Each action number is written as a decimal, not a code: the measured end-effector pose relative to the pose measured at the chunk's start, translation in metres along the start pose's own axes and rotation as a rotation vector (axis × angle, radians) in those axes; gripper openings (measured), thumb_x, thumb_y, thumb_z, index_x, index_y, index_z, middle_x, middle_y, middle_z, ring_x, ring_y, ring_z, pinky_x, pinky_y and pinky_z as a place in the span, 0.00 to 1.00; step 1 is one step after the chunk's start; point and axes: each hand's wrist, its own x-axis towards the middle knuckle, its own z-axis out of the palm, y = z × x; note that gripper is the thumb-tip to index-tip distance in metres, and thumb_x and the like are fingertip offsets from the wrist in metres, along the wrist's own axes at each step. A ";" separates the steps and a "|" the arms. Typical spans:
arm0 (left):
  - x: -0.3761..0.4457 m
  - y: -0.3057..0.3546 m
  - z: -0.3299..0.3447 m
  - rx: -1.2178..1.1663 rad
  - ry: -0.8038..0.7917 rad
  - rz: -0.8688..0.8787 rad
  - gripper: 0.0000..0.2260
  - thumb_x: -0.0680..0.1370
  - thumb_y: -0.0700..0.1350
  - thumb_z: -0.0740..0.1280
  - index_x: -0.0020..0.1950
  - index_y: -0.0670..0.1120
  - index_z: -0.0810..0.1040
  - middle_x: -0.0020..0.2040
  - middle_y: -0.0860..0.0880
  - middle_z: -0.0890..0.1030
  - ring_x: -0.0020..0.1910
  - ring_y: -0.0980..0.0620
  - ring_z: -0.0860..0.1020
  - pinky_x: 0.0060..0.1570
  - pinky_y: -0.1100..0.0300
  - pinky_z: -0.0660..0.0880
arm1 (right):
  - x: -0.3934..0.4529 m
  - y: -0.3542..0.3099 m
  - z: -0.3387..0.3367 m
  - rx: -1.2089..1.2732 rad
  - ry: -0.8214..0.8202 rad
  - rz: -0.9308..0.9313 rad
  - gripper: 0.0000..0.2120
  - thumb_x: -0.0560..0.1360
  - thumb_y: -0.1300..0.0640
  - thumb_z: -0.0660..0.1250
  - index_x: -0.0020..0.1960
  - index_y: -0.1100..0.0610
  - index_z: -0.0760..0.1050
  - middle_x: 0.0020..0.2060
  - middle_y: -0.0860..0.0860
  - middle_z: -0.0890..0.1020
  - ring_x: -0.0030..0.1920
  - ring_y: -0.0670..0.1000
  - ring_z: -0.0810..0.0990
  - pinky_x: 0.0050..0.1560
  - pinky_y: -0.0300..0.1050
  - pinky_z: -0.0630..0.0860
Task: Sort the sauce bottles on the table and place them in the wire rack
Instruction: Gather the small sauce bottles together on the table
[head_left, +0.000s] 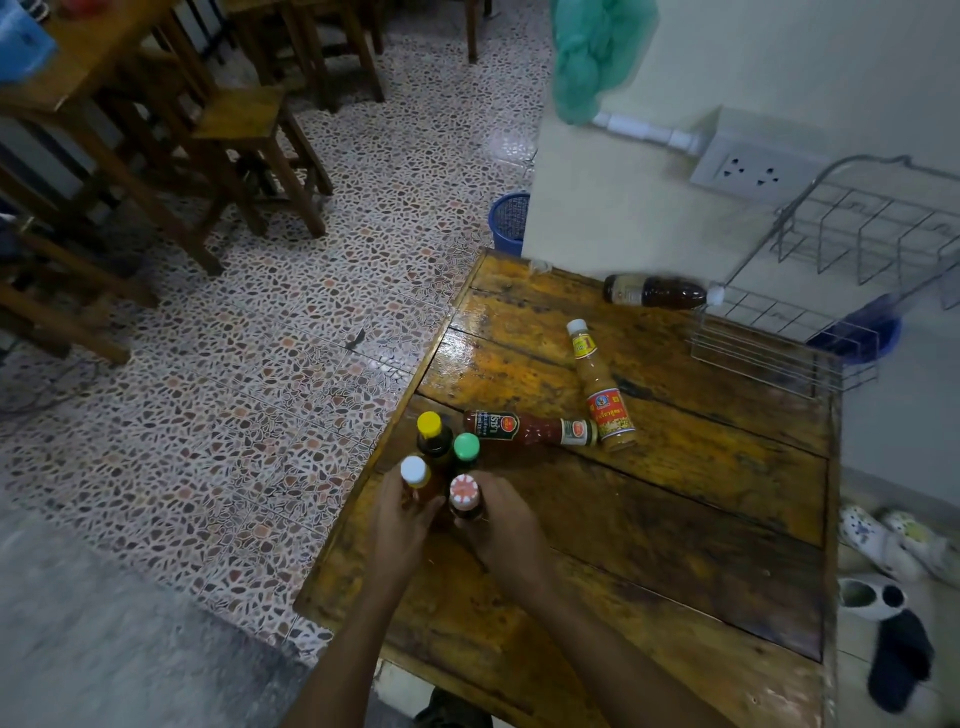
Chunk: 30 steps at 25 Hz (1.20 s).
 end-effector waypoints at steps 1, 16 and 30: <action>0.000 0.000 -0.001 0.007 -0.004 -0.002 0.23 0.76 0.37 0.76 0.69 0.46 0.75 0.64 0.47 0.80 0.64 0.46 0.79 0.61 0.44 0.79 | 0.001 -0.002 0.002 -0.001 0.003 -0.004 0.26 0.75 0.57 0.74 0.70 0.49 0.71 0.64 0.46 0.77 0.64 0.47 0.75 0.62 0.45 0.76; -0.035 0.005 0.000 0.096 -0.036 -0.154 0.29 0.74 0.35 0.77 0.73 0.42 0.71 0.66 0.45 0.79 0.64 0.46 0.78 0.63 0.48 0.76 | -0.002 0.022 -0.036 -0.033 0.003 0.037 0.27 0.75 0.47 0.73 0.70 0.50 0.68 0.65 0.46 0.73 0.62 0.46 0.75 0.57 0.39 0.77; -0.001 0.162 0.176 0.481 -0.269 0.115 0.22 0.79 0.52 0.73 0.70 0.52 0.72 0.65 0.53 0.75 0.64 0.54 0.75 0.62 0.56 0.75 | 0.161 0.123 -0.245 0.929 0.420 0.692 0.34 0.73 0.49 0.77 0.73 0.57 0.68 0.60 0.54 0.79 0.52 0.51 0.81 0.50 0.47 0.82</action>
